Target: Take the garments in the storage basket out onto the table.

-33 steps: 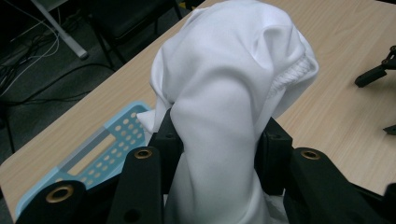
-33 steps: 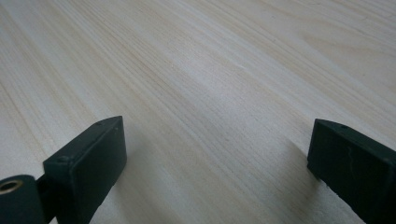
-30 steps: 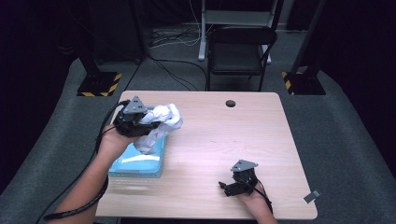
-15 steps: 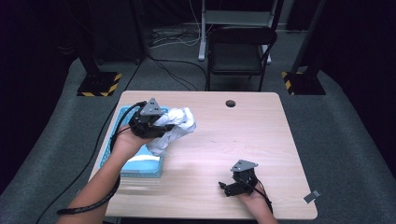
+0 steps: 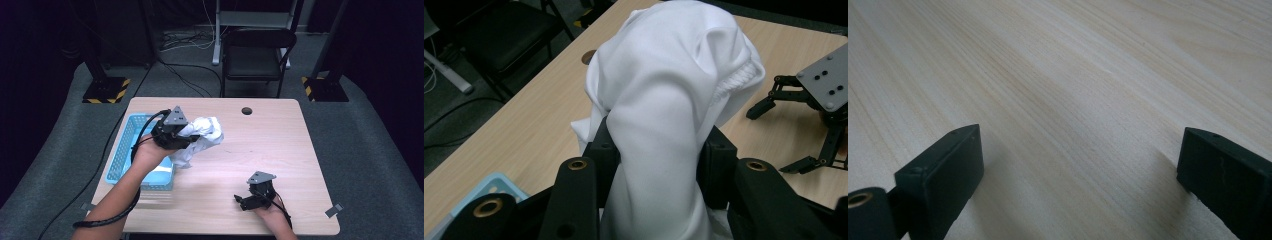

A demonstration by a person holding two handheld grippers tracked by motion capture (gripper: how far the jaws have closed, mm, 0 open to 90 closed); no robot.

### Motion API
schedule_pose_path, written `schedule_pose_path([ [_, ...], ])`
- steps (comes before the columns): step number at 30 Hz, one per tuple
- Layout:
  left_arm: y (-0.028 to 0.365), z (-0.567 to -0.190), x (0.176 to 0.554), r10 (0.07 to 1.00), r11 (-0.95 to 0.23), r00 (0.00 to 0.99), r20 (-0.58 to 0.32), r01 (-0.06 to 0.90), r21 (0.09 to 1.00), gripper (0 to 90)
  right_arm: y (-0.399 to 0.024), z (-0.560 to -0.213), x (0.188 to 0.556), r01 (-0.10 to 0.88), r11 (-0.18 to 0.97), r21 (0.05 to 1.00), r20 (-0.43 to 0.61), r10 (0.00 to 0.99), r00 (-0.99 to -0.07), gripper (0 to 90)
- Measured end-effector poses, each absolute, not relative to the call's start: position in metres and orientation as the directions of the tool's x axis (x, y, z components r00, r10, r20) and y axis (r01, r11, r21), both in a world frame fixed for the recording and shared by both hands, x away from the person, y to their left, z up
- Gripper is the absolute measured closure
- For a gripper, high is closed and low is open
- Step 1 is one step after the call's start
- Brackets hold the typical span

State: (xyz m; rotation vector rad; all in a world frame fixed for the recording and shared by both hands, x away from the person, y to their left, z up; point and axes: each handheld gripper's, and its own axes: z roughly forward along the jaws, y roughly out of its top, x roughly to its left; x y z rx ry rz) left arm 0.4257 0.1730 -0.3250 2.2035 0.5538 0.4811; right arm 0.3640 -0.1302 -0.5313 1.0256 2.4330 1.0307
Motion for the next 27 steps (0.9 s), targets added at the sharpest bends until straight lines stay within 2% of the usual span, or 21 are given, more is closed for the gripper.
schedule_pose_path([
  [10,0.161,-0.336,0.426,0.527,-0.564,0.842,0.117,0.243,0.789,61.3,-0.130,-0.531,0.364,0.495,0.488,0.719,-0.003,0.714,-0.700,3.9],
  [27,0.144,-0.355,0.432,0.517,-0.580,0.850,0.101,0.261,0.772,61.4,-0.130,-0.531,0.364,0.494,0.489,0.719,-0.004,0.713,-0.701,3.9],
])
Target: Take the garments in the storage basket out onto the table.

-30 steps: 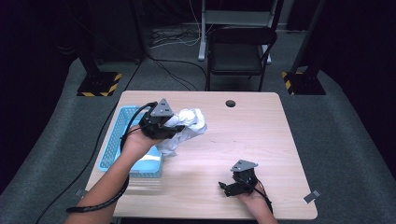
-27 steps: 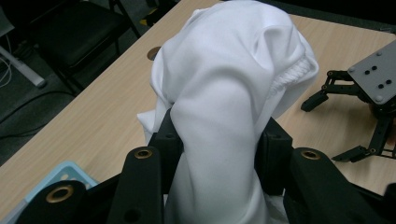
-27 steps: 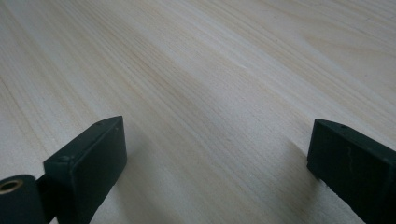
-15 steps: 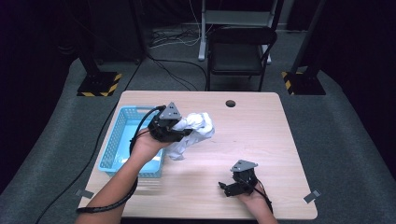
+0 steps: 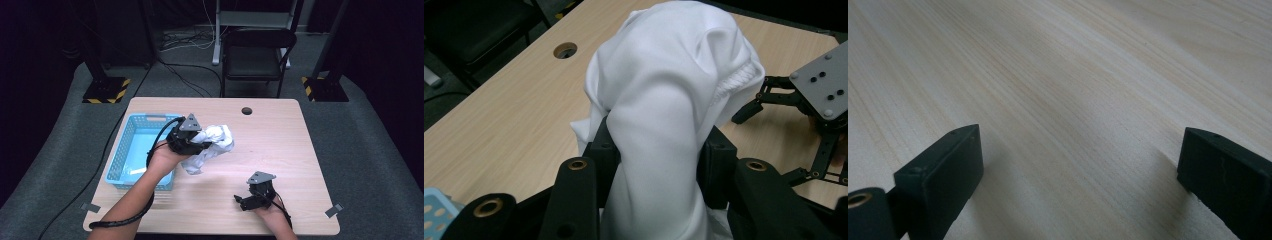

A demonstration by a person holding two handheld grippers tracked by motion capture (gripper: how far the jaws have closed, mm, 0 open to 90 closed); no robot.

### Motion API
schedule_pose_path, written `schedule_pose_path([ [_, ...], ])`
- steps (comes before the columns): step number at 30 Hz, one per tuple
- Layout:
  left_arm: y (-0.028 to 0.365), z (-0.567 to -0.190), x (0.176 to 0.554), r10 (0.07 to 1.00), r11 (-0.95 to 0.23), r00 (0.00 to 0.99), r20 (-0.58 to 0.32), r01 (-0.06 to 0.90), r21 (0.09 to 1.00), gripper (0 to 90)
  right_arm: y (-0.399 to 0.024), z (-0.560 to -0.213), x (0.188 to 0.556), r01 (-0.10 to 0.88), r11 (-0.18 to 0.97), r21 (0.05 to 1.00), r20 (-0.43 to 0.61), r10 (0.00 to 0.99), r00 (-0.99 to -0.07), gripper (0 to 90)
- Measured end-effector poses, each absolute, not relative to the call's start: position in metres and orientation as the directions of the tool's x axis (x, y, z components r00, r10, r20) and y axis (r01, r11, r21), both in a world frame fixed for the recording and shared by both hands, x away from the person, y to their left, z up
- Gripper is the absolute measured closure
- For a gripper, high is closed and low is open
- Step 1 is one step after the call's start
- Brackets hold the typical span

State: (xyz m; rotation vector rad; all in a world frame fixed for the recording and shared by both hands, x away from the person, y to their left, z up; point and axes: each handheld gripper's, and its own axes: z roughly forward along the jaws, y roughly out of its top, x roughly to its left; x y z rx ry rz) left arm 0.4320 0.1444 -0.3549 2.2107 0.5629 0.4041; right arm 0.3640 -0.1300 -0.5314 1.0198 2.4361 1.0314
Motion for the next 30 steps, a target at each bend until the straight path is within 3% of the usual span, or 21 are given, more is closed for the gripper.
schedule_pose_path([
  [30,0.124,-0.390,0.432,0.523,-0.574,0.851,0.052,0.306,0.759,61.2,-0.130,-0.531,0.364,0.494,0.489,0.719,-0.004,0.713,-0.701,3.9],
])
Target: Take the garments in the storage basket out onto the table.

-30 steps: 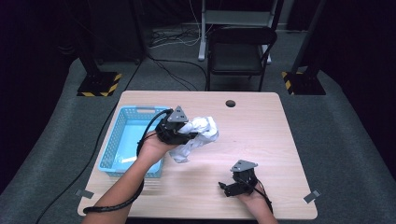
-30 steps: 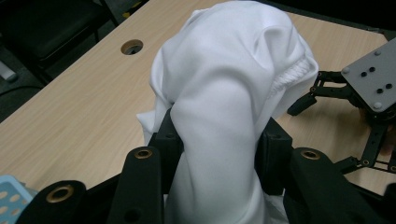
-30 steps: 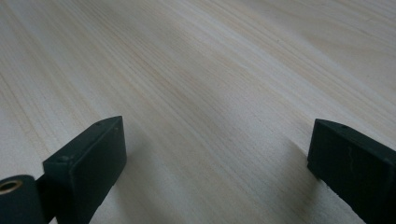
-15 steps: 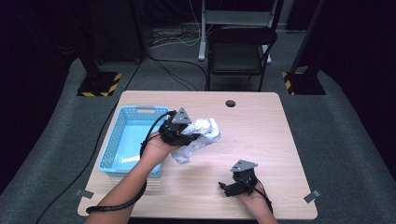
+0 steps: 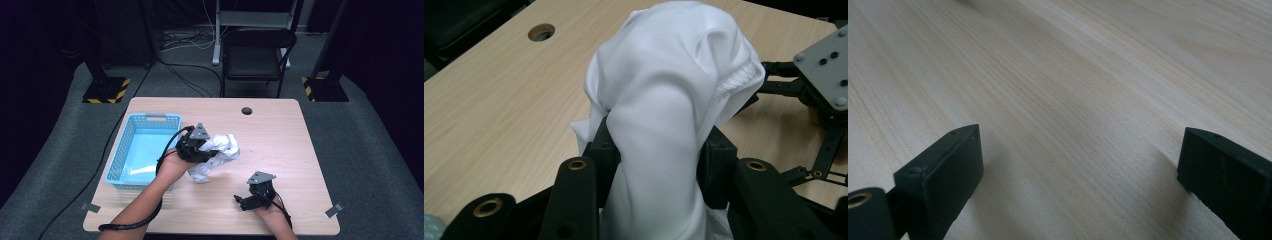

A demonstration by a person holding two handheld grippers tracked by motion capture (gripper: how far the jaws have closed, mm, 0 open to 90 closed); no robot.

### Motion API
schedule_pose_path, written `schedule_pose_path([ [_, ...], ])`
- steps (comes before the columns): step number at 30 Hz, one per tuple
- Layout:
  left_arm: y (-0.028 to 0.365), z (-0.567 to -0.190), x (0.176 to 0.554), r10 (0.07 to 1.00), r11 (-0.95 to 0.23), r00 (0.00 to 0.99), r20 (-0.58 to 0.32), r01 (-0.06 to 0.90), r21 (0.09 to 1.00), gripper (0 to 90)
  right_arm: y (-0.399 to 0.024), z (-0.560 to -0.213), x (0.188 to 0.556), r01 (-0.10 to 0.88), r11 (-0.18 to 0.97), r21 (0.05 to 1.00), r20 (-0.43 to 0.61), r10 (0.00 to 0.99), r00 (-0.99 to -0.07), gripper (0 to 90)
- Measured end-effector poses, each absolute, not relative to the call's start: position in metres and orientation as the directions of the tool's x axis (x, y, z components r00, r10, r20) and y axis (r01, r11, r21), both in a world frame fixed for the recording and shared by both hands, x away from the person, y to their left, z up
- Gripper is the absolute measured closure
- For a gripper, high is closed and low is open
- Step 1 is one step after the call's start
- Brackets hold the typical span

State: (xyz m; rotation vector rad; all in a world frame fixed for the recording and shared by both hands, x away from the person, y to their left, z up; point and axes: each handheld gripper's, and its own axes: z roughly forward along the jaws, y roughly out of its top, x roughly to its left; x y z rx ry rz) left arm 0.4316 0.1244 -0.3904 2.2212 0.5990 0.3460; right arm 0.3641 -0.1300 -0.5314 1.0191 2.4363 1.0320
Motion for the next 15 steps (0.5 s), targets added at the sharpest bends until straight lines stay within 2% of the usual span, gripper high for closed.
schedule_pose_path([
  [15,0.114,-0.418,0.431,0.524,-0.586,0.851,0.030,0.335,0.738,60.6,-0.130,-0.531,0.364,0.493,0.489,0.720,-0.005,0.713,-0.701,3.9],
])
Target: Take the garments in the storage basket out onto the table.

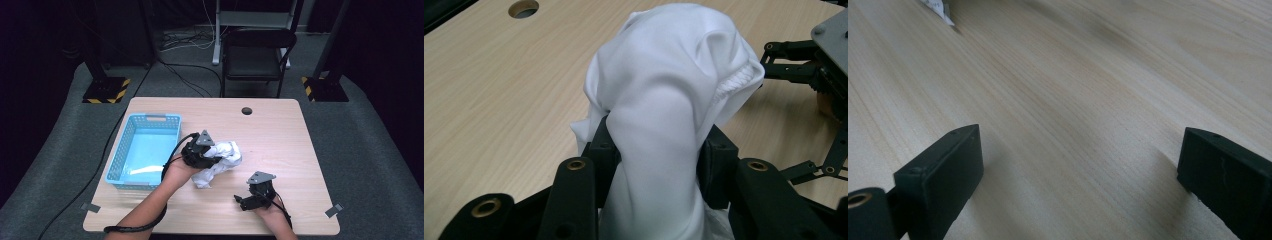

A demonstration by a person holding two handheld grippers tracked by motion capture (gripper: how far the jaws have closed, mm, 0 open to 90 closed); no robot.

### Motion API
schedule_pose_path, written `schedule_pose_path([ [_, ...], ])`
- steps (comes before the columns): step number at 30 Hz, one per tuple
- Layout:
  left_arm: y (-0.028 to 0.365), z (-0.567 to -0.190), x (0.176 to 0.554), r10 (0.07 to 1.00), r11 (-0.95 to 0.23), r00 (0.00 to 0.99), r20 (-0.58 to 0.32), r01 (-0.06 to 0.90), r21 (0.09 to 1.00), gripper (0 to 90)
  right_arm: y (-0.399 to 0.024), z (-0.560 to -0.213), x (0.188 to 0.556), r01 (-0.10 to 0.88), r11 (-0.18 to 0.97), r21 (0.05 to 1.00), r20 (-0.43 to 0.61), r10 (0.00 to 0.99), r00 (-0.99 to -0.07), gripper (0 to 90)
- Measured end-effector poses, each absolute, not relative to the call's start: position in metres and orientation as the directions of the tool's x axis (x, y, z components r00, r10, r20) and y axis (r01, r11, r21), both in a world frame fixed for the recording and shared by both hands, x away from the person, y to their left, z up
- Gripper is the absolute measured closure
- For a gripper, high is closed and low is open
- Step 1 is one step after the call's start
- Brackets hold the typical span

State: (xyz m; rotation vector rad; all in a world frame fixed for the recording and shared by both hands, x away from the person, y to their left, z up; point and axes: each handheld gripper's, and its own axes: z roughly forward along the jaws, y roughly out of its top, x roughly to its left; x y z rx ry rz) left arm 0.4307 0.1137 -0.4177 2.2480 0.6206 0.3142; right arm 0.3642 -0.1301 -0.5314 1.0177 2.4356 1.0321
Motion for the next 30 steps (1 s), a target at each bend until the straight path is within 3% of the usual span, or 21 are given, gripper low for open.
schedule_pose_path([
  [21,0.118,-0.459,0.431,0.566,-0.566,0.824,-0.022,0.408,0.716,60.6,-0.130,-0.531,0.364,0.494,0.489,0.719,-0.003,0.713,-0.701,3.8],
  [30,0.108,-0.469,0.426,0.563,-0.618,0.826,0.029,0.397,0.679,57.9,-0.130,-0.531,0.364,0.494,0.489,0.719,-0.003,0.713,-0.701,3.8],
])
